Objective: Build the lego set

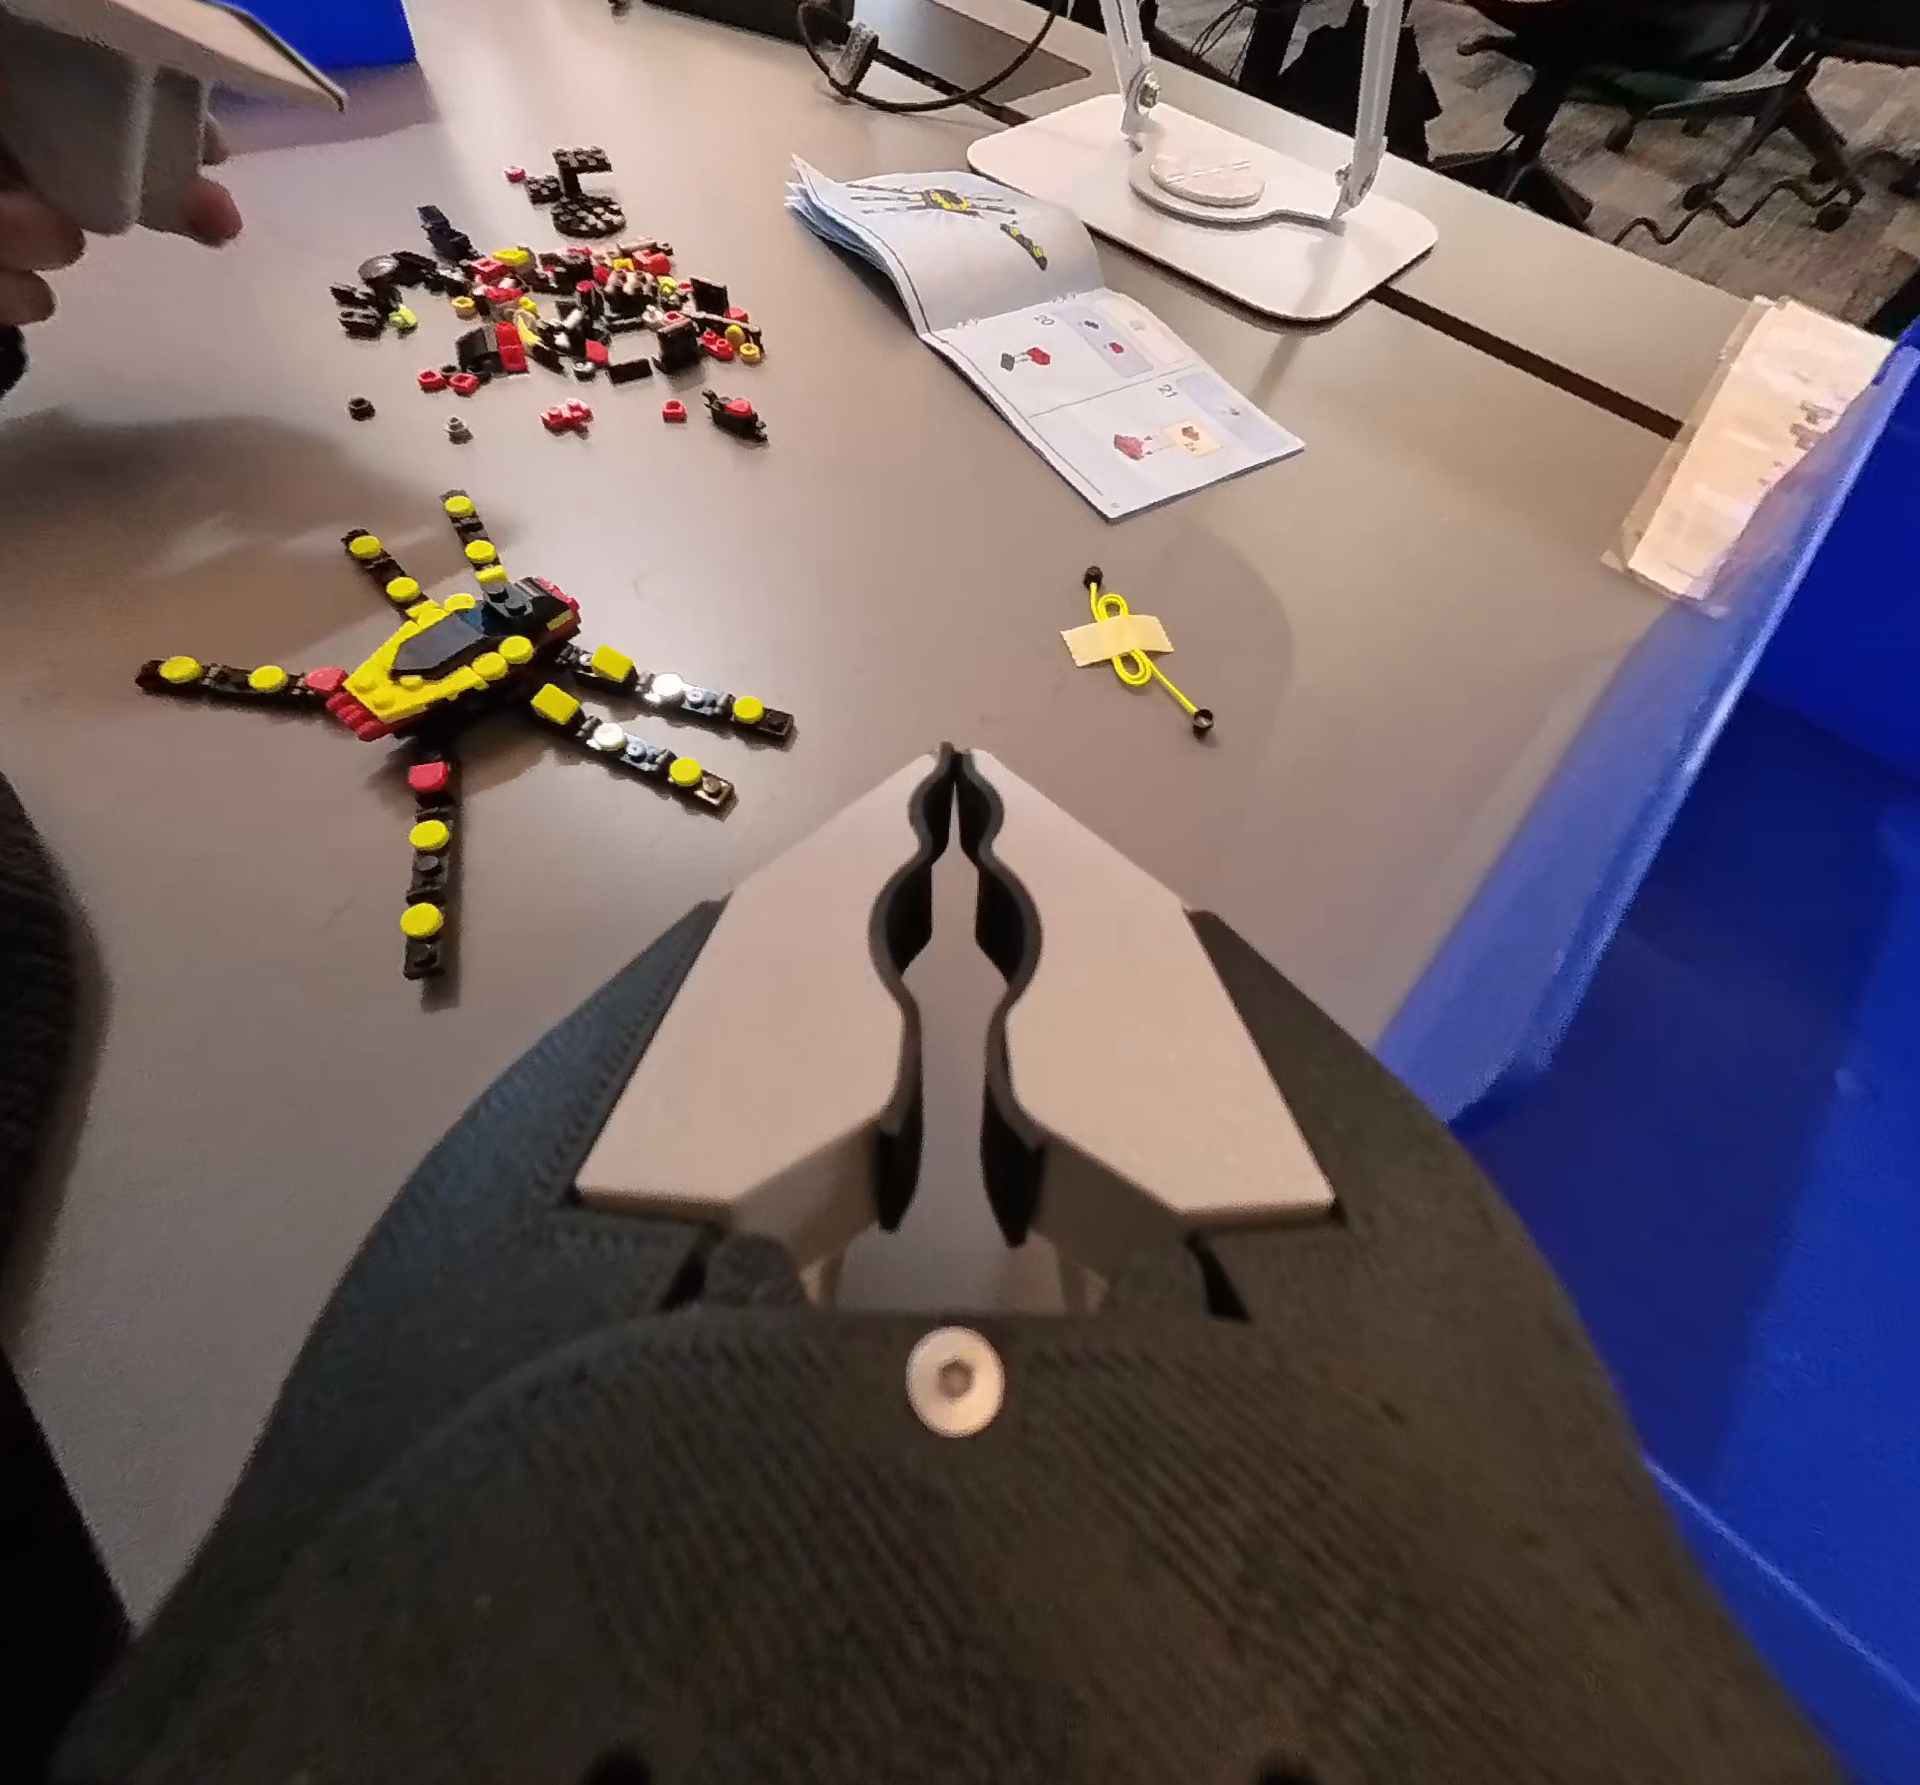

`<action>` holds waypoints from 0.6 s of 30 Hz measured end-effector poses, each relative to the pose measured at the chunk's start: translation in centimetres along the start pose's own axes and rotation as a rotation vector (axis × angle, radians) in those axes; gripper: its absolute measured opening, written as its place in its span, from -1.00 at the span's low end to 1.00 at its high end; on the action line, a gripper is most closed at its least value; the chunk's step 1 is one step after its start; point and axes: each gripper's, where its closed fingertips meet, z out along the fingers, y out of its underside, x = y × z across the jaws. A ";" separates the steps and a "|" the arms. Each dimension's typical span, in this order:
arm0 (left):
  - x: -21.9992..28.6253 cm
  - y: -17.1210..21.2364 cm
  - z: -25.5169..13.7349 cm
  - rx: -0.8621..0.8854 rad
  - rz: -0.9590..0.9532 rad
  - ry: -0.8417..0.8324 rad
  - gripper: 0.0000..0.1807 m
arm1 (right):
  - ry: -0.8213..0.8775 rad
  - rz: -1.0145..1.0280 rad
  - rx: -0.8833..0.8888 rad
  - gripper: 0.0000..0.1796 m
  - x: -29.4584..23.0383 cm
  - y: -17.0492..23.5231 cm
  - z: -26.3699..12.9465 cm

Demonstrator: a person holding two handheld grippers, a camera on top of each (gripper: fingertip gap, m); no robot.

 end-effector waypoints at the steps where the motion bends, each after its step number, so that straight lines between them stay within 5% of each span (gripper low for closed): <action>1: -0.1 0.2 0.0 -0.012 0.006 -0.008 -1.00 | -0.017 0.014 0.008 -1.00 -0.2 -0.1 0.0; 4: -0.4 0.9 0.1 -0.054 0.025 -0.031 -1.00 | 0.049 0.054 0.050 -0.86 1.2 -0.8 -0.4; 18: -5.0 4.2 -0.2 -0.285 0.171 -0.280 -1.00 | -0.029 0.055 -0.016 -0.94 0.0 0.5 0.1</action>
